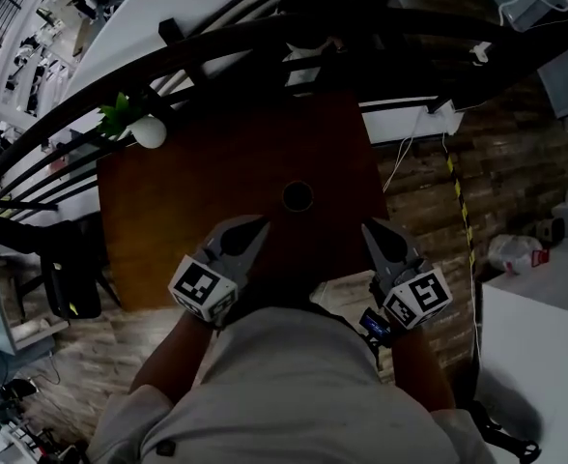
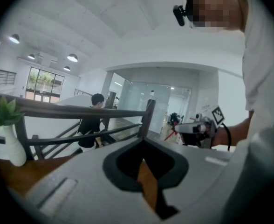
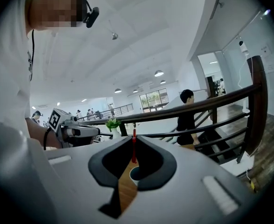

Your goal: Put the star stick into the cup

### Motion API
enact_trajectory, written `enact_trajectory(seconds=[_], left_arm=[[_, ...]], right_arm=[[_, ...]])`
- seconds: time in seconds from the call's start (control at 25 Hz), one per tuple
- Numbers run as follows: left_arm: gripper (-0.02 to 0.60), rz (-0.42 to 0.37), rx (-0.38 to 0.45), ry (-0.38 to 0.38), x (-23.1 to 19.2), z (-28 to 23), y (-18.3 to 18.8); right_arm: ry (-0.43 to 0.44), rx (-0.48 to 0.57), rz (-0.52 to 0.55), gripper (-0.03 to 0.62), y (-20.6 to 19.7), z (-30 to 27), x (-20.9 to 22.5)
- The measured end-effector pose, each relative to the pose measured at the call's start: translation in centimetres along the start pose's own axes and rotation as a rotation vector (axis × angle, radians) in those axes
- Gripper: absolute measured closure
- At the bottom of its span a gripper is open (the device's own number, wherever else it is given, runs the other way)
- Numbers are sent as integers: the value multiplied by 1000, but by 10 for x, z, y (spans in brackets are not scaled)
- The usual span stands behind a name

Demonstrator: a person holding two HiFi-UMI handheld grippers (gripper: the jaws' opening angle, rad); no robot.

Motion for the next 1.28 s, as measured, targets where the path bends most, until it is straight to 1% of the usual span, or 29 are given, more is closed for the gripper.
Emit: enact_trajectory(seconds=[0.08, 0.28, 0.4, 0.76, 0.92, 1.16, 1.28], left_arm=[[578, 13, -11, 4, -11, -4, -8], [578, 10, -43, 0, -33, -16, -28], [578, 34, -63, 3, -43, -23, -40], [578, 64, -149, -10, -67, -36, -78], [578, 77, -158, -13, -76, -42, -87], [578, 75, -176, -15, -85, -49, -95], [578, 87, -177, -13, -91, -51, -97]], right_arm=[[-2, -26, -2, 568, -8, -11, 6], [2, -85, -15, 568, -30, -37, 17], [9, -133, -9, 568, -47, -52, 21], [11, -206, -42, 568, -82, -90, 35], [16, -249, -7, 568, -98, -105, 39], [27, -276, -24, 568, -115, -119, 44], [31, -298, -14, 568, -124, -127, 44]])
Point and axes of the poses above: the fingertips, and each gripper's own axes: z backward along the fingers, x to its right, y out of its top, the point moved 3 cm from there along z, backward along the fingers
